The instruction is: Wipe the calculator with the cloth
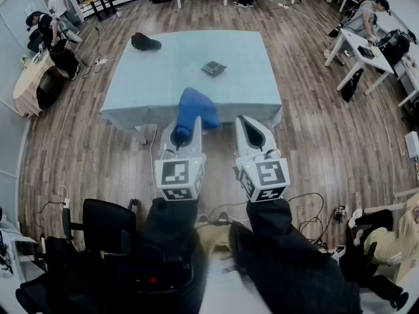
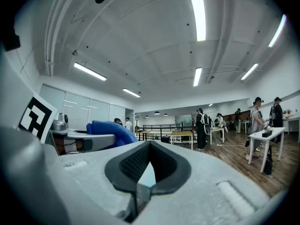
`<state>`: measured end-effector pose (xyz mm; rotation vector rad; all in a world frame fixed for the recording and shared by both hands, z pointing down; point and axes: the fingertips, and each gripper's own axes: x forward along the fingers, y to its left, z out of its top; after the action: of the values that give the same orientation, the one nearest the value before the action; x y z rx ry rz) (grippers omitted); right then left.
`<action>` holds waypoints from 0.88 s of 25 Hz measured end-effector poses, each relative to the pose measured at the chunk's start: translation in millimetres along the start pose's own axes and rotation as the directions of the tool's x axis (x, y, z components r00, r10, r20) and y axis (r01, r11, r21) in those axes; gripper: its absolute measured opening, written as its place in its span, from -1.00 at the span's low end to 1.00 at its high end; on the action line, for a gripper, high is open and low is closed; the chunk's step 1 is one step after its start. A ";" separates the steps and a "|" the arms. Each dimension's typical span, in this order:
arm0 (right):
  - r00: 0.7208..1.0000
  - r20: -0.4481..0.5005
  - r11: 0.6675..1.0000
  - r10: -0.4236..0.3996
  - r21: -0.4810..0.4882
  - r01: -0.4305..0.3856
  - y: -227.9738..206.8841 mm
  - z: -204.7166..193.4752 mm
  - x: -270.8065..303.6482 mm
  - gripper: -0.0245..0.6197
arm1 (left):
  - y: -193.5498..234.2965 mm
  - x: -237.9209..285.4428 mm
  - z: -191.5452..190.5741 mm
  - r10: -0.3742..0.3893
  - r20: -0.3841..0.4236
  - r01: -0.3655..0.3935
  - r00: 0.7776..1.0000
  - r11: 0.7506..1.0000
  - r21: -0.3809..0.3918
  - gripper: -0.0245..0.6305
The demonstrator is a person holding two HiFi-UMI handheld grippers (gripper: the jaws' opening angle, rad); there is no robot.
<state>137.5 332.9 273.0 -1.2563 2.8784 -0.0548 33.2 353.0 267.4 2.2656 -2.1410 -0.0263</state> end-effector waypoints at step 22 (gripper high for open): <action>0.999 -0.047 0.998 0.025 0.053 -0.022 -39.0 -31.0 4.0 -0.93 | -21.6 31.2 -26.1 0.026 -0.040 -0.026 0.999 1.000 -0.006 -0.75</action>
<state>163.0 304.4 305.3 -1.2288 2.9103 -0.1615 57.3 323.2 292.9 2.2151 -2.1468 0.0132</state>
